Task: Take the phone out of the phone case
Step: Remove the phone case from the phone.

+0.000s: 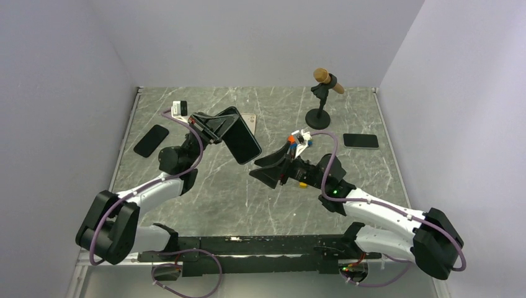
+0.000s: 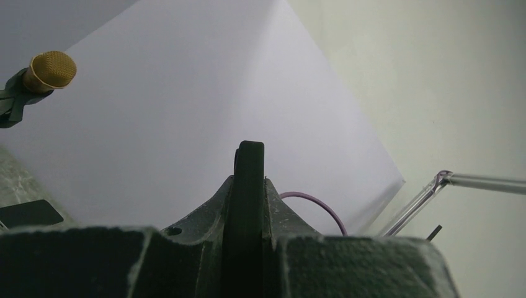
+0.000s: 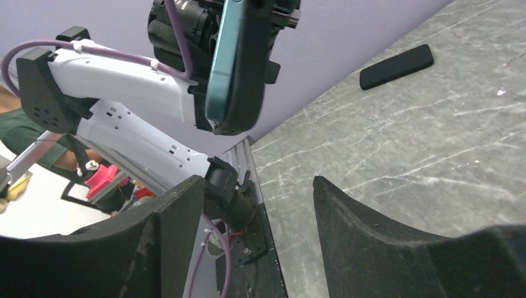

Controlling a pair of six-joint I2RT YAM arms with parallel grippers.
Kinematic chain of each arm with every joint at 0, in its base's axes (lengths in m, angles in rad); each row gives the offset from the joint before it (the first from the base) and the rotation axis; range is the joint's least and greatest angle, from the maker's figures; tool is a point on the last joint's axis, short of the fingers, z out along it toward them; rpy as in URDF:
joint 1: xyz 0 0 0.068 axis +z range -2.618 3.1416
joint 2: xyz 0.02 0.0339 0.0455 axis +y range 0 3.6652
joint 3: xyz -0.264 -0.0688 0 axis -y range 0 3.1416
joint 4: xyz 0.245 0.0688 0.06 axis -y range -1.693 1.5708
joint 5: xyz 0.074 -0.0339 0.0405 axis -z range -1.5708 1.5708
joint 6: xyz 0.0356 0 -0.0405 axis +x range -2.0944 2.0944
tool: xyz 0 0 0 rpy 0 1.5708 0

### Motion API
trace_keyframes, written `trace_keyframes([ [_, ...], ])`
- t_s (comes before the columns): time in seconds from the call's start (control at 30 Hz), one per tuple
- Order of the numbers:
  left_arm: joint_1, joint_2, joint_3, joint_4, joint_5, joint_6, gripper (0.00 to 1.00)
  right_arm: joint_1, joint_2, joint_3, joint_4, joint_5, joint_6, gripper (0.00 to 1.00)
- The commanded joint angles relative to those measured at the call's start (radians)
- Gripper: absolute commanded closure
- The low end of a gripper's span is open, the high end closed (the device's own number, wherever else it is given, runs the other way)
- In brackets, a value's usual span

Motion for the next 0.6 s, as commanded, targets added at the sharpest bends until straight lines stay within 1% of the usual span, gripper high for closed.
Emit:
trace_keyframes([
  [0.0,-0.015,0.004,0.049,0.168,-0.083,-0.059,1.00,0.019,0.055,0.072,0.131,0.015,-0.037,0.36],
  [0.07,-0.023,0.017,0.057,0.180,-0.092,-0.083,1.00,0.021,0.095,0.108,0.144,-0.024,-0.035,0.50],
  [0.1,-0.023,0.028,0.059,0.204,-0.099,-0.100,1.00,0.021,0.104,0.120,0.146,-0.030,-0.033,0.55],
  [0.13,-0.023,0.039,0.064,0.220,-0.100,-0.116,1.00,0.024,0.110,0.134,0.133,-0.036,-0.041,0.56],
  [0.17,-0.023,0.048,0.069,0.223,-0.095,-0.133,1.00,0.027,0.114,0.146,0.120,-0.041,-0.053,0.56],
  [0.23,-0.031,0.056,0.072,0.225,-0.096,-0.155,1.00,0.035,0.115,0.162,0.087,-0.029,-0.078,0.52],
  [0.33,-0.042,0.048,0.070,0.225,-0.102,-0.156,1.00,0.041,0.112,0.175,0.066,-0.016,-0.106,0.49],
  [0.57,-0.043,0.056,0.089,0.226,-0.098,-0.166,1.00,0.055,0.125,0.189,0.066,-0.022,-0.120,0.49],
])
